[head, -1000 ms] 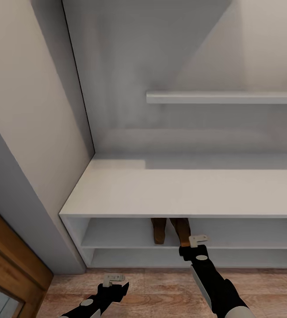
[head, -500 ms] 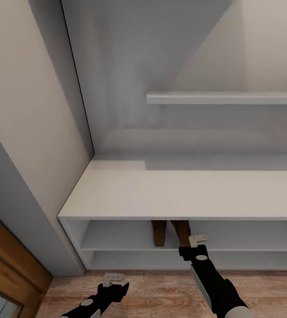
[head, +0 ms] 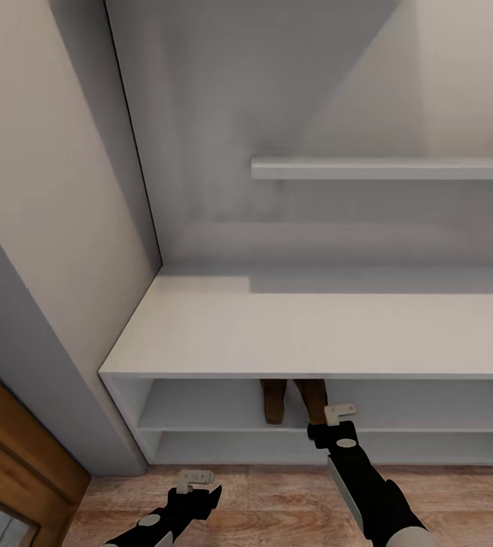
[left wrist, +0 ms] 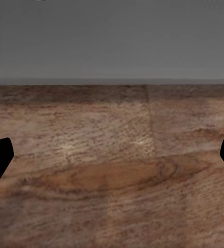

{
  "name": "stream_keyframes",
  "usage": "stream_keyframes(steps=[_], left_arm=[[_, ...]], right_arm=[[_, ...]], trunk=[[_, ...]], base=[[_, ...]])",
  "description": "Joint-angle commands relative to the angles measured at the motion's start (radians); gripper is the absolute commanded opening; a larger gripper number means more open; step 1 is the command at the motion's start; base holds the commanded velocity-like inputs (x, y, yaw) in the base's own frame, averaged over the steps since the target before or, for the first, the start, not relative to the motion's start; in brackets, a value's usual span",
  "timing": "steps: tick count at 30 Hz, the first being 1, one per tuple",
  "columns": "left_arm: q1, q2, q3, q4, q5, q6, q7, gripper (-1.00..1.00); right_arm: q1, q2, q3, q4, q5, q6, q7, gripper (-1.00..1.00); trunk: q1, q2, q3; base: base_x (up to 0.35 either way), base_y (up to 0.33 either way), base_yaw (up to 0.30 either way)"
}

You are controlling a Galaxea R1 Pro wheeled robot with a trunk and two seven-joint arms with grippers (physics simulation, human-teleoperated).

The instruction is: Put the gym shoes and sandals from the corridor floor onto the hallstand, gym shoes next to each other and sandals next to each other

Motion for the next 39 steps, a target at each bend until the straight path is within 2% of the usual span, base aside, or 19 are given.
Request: stream_keyframes(steps=[1, 39], left_arm=[[0.000, 0.000, 0.000, 0.000, 0.000, 0.000, 0.000, 1.00], [0.000, 0.000, 0.000, 0.000, 0.000, 0.000, 0.000, 1.00]], right_arm=[[0.000, 0.000, 0.001, 0.000, -0.006, -0.002, 0.004, -1.00], [0.000, 0.000, 0.001, 0.000, -0.006, -0.002, 0.004, -1.00]], trunk=[[0.000, 0.000, 0.000], [0.000, 0.000, 0.000]], base=[[0.055, 0.000, 0.000], [0.029, 0.000, 0.000]])
